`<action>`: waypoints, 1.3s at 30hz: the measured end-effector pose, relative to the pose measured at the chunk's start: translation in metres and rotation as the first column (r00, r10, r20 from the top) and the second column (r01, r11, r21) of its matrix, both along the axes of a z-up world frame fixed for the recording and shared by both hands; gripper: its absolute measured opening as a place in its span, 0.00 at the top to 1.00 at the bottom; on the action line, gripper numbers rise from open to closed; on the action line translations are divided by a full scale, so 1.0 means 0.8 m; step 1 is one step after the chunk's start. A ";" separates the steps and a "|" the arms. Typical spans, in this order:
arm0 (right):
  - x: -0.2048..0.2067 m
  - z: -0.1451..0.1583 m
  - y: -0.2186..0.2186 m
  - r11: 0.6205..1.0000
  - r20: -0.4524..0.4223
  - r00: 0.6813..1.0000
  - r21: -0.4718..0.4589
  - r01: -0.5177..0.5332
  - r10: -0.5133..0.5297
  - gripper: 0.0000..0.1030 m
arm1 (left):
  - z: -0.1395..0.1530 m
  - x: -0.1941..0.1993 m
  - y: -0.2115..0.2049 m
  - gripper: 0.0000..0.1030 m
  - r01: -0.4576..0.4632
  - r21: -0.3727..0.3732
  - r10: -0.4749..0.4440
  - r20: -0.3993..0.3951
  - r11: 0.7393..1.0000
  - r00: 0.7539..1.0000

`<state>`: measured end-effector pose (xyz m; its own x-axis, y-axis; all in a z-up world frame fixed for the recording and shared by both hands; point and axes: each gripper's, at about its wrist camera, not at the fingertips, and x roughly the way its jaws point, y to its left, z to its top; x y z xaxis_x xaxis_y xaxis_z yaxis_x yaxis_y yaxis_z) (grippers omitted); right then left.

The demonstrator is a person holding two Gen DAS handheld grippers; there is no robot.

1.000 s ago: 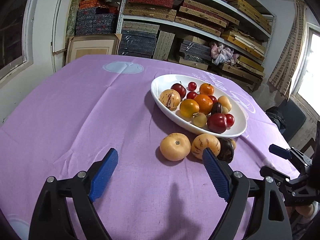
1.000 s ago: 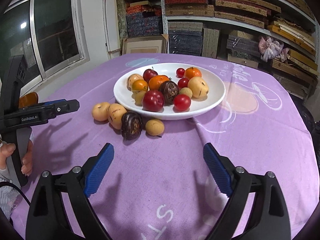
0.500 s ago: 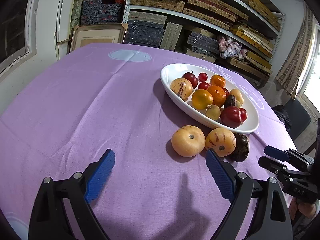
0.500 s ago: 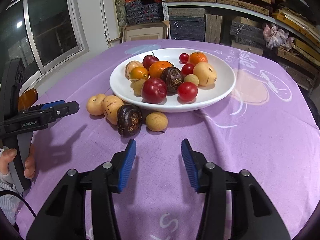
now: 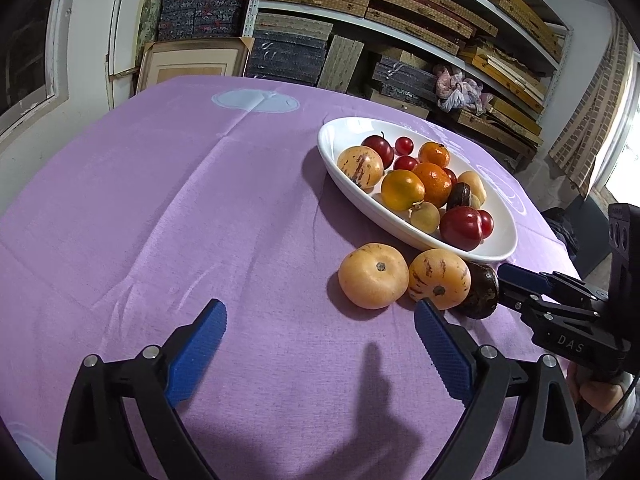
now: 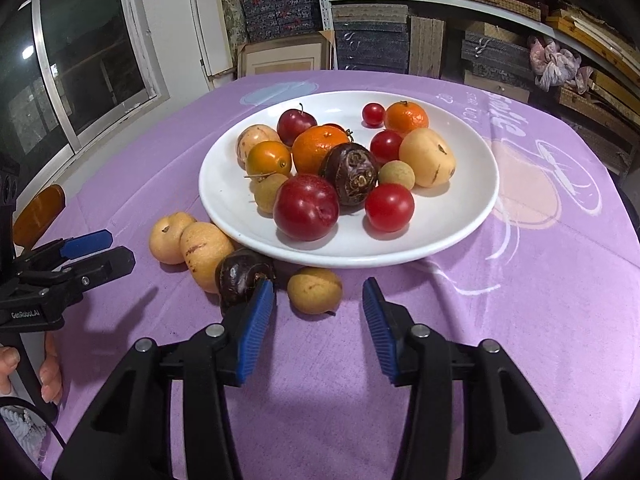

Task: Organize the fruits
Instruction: 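Grasp a small tan fruit with the right tool while the left tool grasps a pale yellow tomato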

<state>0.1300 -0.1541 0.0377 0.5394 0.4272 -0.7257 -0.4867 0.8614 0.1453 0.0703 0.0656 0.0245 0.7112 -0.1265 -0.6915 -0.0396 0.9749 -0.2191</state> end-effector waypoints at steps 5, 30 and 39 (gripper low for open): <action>0.014 -0.009 0.007 1.000 -0.058 0.998 -0.003 -0.023 0.023 0.64 | -0.002 0.002 0.001 0.07 -0.002 -0.007 0.002 -0.010 1.000 1.000; -0.066 -0.014 -0.056 0.995 -0.047 0.994 -0.020 -0.102 0.101 0.70 | -0.006 0.034 -0.032 0.07 0.055 0.119 -0.048 -0.058 0.991 0.997; -0.066 -0.014 -0.057 0.994 -0.052 0.993 -0.010 -0.106 0.105 0.69 | -0.014 0.058 -0.046 0.07 0.077 0.180 -0.061 -0.095 0.981 0.994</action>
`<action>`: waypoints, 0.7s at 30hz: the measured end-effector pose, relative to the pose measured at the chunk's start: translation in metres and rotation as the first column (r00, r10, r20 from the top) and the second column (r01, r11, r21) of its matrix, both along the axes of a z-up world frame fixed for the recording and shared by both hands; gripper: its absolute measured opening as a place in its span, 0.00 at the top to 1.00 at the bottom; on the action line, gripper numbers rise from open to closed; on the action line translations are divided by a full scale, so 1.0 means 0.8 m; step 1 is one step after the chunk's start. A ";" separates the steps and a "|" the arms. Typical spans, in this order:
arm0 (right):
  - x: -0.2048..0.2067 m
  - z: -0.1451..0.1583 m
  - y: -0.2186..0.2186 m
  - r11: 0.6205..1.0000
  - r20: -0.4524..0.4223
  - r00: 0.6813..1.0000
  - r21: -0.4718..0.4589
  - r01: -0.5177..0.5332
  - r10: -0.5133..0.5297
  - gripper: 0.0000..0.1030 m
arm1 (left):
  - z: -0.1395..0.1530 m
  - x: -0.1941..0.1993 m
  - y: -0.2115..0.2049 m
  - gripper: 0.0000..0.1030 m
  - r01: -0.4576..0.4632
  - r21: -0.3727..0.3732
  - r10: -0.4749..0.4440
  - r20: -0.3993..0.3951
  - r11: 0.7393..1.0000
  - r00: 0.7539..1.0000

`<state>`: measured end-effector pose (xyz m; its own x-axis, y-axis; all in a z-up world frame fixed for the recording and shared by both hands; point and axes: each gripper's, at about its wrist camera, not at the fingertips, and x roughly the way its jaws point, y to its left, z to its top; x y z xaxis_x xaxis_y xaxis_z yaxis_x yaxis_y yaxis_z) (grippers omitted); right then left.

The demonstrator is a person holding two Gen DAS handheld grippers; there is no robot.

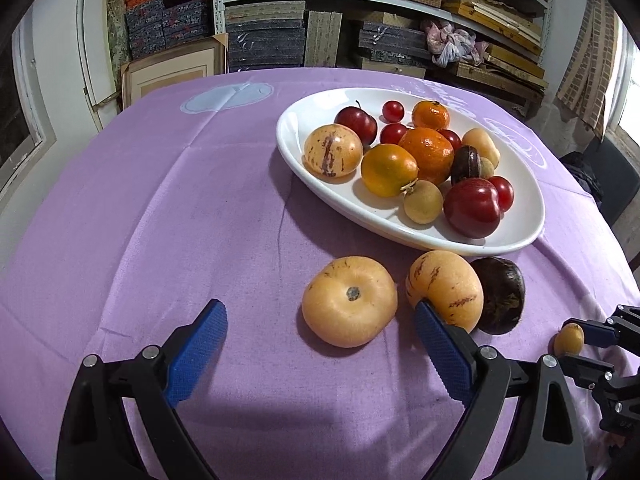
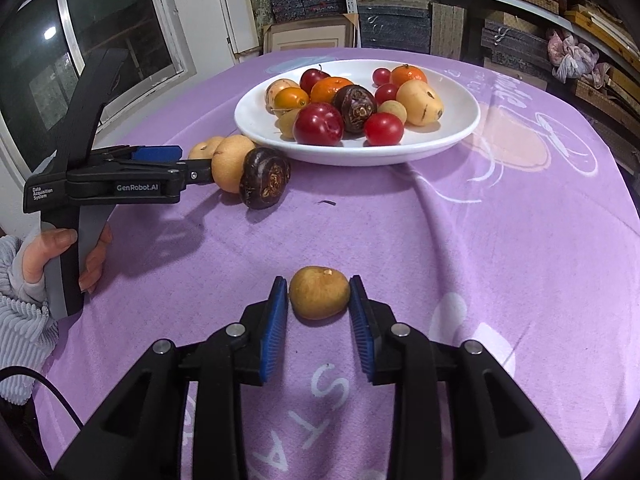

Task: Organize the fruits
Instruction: 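Grasp a small tan fruit with the right tool while the left tool grasps a pale yellow tomato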

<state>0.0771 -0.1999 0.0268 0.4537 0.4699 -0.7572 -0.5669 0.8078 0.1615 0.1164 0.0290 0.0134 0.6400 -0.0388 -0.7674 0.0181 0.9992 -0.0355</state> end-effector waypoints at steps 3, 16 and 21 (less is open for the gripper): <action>0.000 0.000 0.000 1.000 -0.002 1.000 0.003 -0.001 0.001 0.68 | -0.003 0.002 0.009 0.07 0.003 -0.050 -0.004 -0.016 0.999 1.000; 0.001 0.000 0.002 1.000 -0.001 1.000 0.001 -0.005 0.005 0.66 | -0.002 -0.001 0.005 0.54 0.033 -0.007 -0.033 -0.001 0.999 0.999; 0.000 0.000 0.003 1.000 -0.001 1.000 -0.001 -0.006 0.006 0.66 | 0.000 0.007 0.008 0.48 0.047 -0.049 -0.047 0.003 0.998 0.999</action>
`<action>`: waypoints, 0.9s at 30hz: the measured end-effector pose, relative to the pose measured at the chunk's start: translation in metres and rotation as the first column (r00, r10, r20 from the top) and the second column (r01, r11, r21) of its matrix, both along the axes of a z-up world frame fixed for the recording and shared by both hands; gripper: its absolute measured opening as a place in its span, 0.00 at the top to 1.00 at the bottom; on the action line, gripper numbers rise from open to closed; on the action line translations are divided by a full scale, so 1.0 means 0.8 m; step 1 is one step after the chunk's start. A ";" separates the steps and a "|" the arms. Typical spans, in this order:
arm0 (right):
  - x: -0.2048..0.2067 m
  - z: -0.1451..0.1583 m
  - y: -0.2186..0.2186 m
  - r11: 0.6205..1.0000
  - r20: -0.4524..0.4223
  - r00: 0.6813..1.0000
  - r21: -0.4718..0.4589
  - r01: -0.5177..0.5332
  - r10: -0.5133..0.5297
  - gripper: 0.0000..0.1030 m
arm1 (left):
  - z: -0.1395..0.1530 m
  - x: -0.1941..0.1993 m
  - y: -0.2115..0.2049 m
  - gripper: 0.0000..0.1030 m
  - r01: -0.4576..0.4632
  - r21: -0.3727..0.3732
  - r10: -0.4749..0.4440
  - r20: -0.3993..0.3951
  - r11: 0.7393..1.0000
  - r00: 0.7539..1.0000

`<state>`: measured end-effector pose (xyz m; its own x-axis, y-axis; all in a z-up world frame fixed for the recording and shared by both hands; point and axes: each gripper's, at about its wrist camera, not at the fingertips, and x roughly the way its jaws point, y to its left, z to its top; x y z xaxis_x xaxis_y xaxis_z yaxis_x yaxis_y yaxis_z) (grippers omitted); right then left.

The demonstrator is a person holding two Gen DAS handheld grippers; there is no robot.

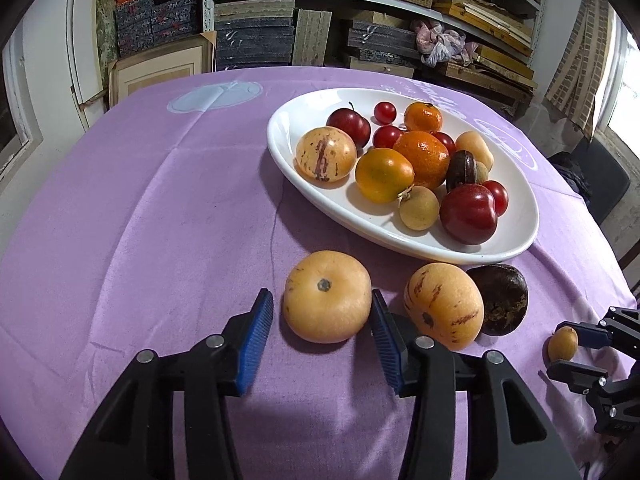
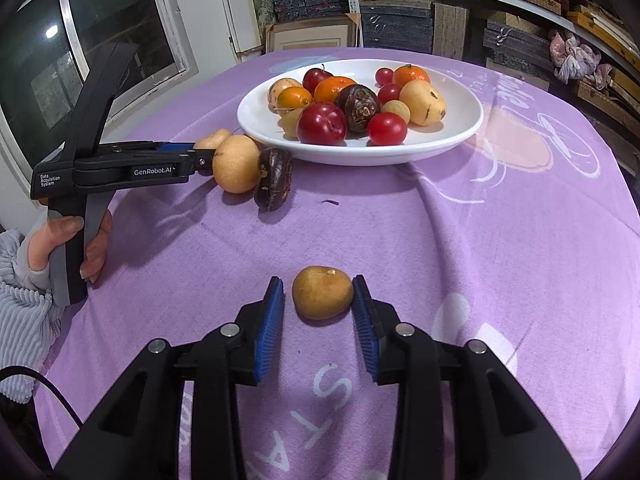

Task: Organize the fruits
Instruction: 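Grasp a small tan fruit with the right tool while the left tool grasps a pale yellow tomato, then carry both fruits onto the white plate and open both tools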

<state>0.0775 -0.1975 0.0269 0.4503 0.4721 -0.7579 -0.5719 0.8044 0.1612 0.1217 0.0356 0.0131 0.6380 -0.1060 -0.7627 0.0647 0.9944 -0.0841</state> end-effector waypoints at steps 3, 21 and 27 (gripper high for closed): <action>0.000 0.000 0.000 1.000 0.001 1.000 -0.001 0.000 0.000 0.66 | 0.001 0.004 0.005 0.45 0.004 -0.042 -0.003 0.003 0.999 1.000; -0.003 0.013 -0.012 0.998 0.050 0.998 0.050 0.042 -0.045 0.72 | 0.037 -0.050 -0.011 0.59 0.018 -0.014 -0.016 0.134 1.000 0.991; -0.020 0.044 -0.011 0.996 0.154 0.986 0.075 0.053 -0.064 0.72 | 0.067 -0.081 -0.022 0.59 0.038 -0.022 -0.033 0.194 0.999 0.980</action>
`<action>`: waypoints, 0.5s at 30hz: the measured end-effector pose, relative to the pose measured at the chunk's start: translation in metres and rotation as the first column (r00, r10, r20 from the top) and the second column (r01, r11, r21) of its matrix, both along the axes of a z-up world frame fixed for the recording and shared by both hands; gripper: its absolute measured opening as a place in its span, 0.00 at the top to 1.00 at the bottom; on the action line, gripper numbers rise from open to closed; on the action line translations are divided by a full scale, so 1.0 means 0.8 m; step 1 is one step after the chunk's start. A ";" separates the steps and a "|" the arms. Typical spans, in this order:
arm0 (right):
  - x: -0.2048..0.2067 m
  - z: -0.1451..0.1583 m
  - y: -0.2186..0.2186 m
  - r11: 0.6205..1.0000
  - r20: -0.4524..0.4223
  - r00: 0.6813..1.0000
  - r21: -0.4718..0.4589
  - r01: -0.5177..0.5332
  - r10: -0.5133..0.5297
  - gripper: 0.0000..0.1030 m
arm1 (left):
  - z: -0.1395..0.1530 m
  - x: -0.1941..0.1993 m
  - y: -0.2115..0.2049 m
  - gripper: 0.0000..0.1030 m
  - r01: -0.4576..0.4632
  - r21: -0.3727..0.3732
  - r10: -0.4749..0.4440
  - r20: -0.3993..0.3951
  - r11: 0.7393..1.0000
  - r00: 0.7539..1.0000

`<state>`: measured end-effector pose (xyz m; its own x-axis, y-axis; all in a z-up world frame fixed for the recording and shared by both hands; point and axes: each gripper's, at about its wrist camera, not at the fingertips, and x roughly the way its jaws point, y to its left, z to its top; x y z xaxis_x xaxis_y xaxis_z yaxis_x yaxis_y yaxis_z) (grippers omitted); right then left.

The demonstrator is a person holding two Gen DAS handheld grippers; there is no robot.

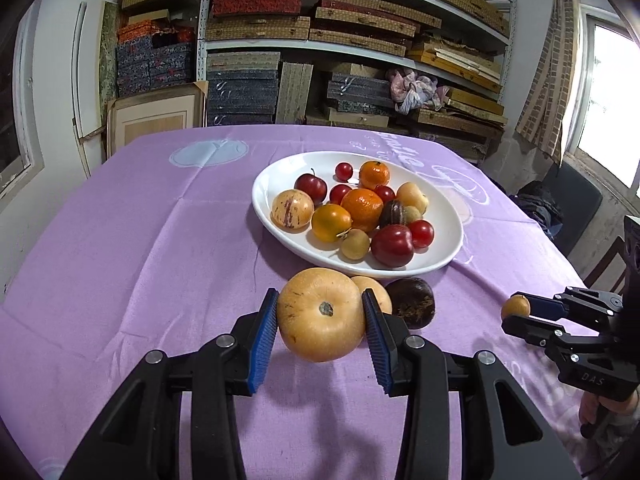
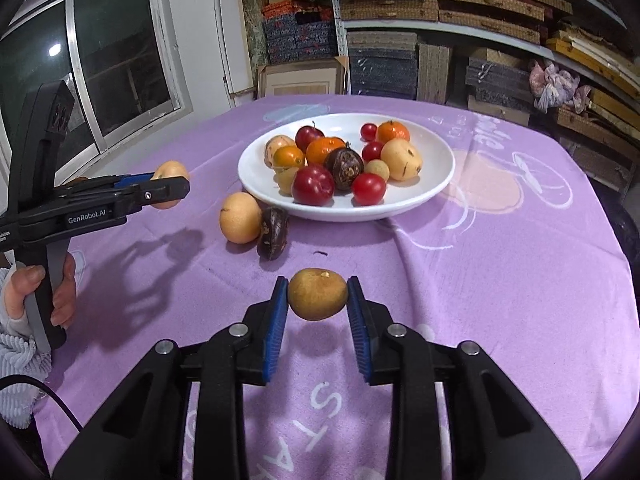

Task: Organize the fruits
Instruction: 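Carry both fruits onto the white plate and open both tools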

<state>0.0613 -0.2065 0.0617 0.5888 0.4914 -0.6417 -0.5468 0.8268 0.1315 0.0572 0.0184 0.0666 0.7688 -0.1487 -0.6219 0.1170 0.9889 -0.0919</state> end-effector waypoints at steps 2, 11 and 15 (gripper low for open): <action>-0.001 0.018 -0.001 1.000 0.026 1.000 0.017 0.004 -0.004 0.72 | 0.017 0.000 -0.004 0.59 0.014 0.003 -0.014 0.015 1.000 1.000; 0.032 0.216 -0.020 0.990 0.246 0.966 0.136 0.041 -0.074 0.72 | 0.175 0.054 -0.021 0.59 0.023 0.054 -0.032 0.161 0.998 0.986; 0.065 0.266 -0.016 0.986 0.285 0.954 0.156 0.053 -0.097 0.72 | 0.227 0.088 -0.033 0.59 0.016 0.074 -0.031 0.208 0.997 0.978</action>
<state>0.1129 -0.2196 0.2748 0.7776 0.5136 -0.3627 -0.5164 0.8508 0.0977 0.1276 -0.0077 0.2478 0.8797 -0.1298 -0.4574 0.1498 0.9887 0.0076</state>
